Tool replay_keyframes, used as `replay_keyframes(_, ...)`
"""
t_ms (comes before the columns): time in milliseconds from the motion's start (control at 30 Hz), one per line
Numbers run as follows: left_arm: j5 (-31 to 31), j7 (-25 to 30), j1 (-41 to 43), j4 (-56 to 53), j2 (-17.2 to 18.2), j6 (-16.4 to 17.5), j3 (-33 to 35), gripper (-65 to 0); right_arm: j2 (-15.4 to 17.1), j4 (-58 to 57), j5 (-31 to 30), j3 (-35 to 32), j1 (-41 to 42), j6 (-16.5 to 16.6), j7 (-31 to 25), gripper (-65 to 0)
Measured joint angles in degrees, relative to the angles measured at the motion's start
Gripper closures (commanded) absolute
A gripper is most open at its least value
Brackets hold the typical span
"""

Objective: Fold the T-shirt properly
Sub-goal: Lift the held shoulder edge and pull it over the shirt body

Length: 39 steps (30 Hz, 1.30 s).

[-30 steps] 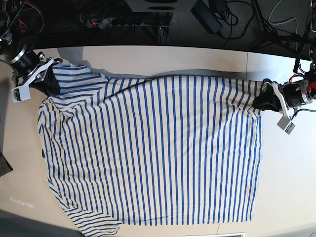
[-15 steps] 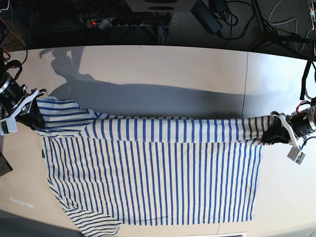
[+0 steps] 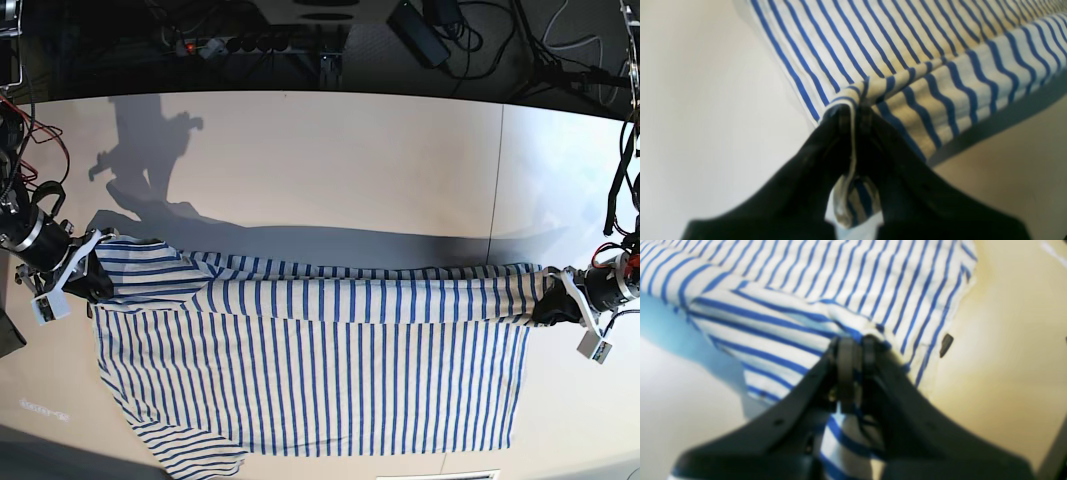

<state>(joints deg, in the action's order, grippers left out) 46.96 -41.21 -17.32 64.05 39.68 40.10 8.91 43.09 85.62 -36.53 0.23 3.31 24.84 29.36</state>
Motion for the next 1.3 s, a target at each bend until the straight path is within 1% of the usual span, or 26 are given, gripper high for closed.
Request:
replay_keyframes(133, -2.84, 1.60, -3.69, -4.24, -2.08, 0.00, 1.07, 0.0, -0.04, -3.80, 2.25, -6.16, 6.54, -0.02, 0.07, 0.0)
replay_keyframes(233, -4.31, 2.03, -6.25, -6.54, -3.28, -0.02, 1.11, 0.0, -0.15, -7.06, 2.32, -9.94, 10.93, 0.00, -0.22, 0.0)
replay_keyframes(267, -4.90, 3.04, -6.75, -7.23, -3.58, 0.00, 1.11, 0.0, -0.39, -8.24, 2.64, -10.69, 12.02, 0.00, -0.24, 0.0)
replay_keyframes(433, -9.68, 6.93, -7.98, -10.21, -5.27, 0.02, 1.11, 0.0, -3.21, -13.64, 6.32, -13.62, 16.61, 0.02, -0.09, 0.0)
replay_keyframes(467, -9.88, 7.43, -7.98, -10.32, -5.44, 0.04, 1.11, -4.1, -3.93, -14.64, 7.08, -14.05, 17.40, 0.02, -0.02, 0.0)
replay_keyframes(500, -10.12, 7.50, -8.00, -10.36, -5.64, 0.02, 1.09, -10.0, -4.59, -15.47, 7.82, -14.25, 17.99, 0.02, -0.09, 0.0)
replay_keyframes(567, -10.51, 7.45, -8.11, -10.40, -5.88, 0.02, 1.09, -24.4, -5.97, -17.05, 8.41, -14.36, 18.93, 0.02, -0.33, 0.0)
replay_keyframes(600, -10.82, 7.41, -8.15, -10.40, -5.90, 0.02, 1.09, -31.7, -6.62, -17.84, 8.66, -14.36, 19.28, 0.02, -0.68, -11.2)
replay_keyframes(633, -11.13, 7.45, -8.24, -10.40, -5.90, 0.02, 1.09, -37.3, -7.10, -18.53, 9.62, -14.36, 19.45, 0.04, -1.77, -26.9)
replay_keyframes(667, -11.17, 7.45, -8.28, -10.40, -5.84, 0.02, 1.09, -39.9, -7.43, -18.73, 10.82, -14.36, 19.43, 0.02, -2.80, -40.4)
replay_keyframes(700, -11.45, 7.43, -8.44, -10.40, -5.86, 0.02, 1.09, -40.2, -7.74, -18.84, 11.39, -14.36, 19.41, 0.02, -3.56, -45.2)
replay_keyframes(833, -11.63, 6.64, -9.88, -10.47, -5.86, 0.02, 1.09, -40.2, -8.02, -18.88, 12.20, -14.34, 19.45, 0.02, -6.19, -44.6)
replay_keyframes(967, -10.97, 6.03, -13.27, -10.45, -5.49, -0.42, 1.05, -40.1, -8.00, -18.84, 12.20, -14.12, 20.87, 0.02, -6.10, -44.6)
replay_keyframes(1067, -5.57, 3.28, -14.84, -10.45, -5.44, -0.42, 0.87, -39.9, -8.02, -18.84, 9.92, -14.08, 22.08, 0.02, -6.19, -44.5)
replay_keyframes(1100, -4.92, 2.29, -14.93, -10.45, -5.70, -0.44, 0.87, -38.8, -8.09, -18.84, 9.92, -14.08, 22.27, 0.00, -6.19, -44.1)
replay_keyframes(1133, -5.01, 1.73, -14.91, -10.45, -6.05, -0.42, 0.87, -33.2, -8.39, -18.84, 10.01, -13.94, 22.32, 0.00, -6.25, -40.4)
replay_keyframes(1167, -5.46, 1.05, -14.75, -10.45, -6.56, -0.42, 0.87, -23.4, -8.87, -18.84, 10.67, -13.94, 22.29, 0.00, -6.25, -32.5)
replay_keyframes(1200, -5.75, 0.09, -14.71, -10.45, -7.21, -0.42, 0.87, -10.6, -9.55, -18.88, 11.82, -13.94, 22.27, 0.00, -6.21, -22.1)
replay_keyframes(1233, -6.12, -0.52, -14.62, -10.45, -8.00, -0.39, 0.87, 0.0, -10.34, -18.97, 12.81, -13.97, 22.25, 0.00, -6.16, -9.8)
replay_keyframes(1267, -6.27, -1.18, -14.62, -10.45, -8.79, -0.39, 0.90, 0.0, -11.15, -19.15, 13.66, -13.97, 22.25, 0.00, -6.16, 0.0)
replay_keyframes(1300, -6.43, -1.77, -14.62, -10.45, -9.60, -0.42, 0.87, 0.0, -11.85, -19.30, 14.64, -13.99, 22.25, 0.02, -5.77, 0.0)
